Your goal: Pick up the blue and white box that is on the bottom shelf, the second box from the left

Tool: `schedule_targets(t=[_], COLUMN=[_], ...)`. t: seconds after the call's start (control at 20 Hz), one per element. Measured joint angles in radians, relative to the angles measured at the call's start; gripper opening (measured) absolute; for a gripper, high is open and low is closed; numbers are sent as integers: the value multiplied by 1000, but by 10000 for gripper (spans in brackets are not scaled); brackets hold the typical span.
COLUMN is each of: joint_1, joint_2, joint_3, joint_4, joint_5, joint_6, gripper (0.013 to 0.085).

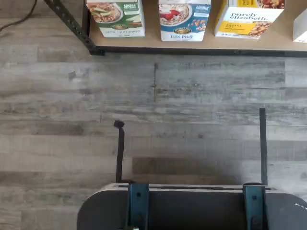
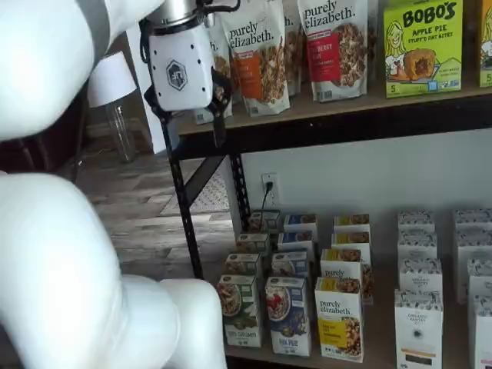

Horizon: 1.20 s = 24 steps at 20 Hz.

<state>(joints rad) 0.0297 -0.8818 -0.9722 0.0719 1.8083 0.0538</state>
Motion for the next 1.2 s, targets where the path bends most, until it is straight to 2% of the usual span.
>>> schedule_targets(t=[0.6,0.85,1.2], joint_1=[23,34,30], joint_2=[-6,-5,9], joint_3=[208,258,335], joint_4=[-14,-33,-27], joint_5=[-198,-253,-345], joint_6=[11,20,13], gripper=[850,850,850])
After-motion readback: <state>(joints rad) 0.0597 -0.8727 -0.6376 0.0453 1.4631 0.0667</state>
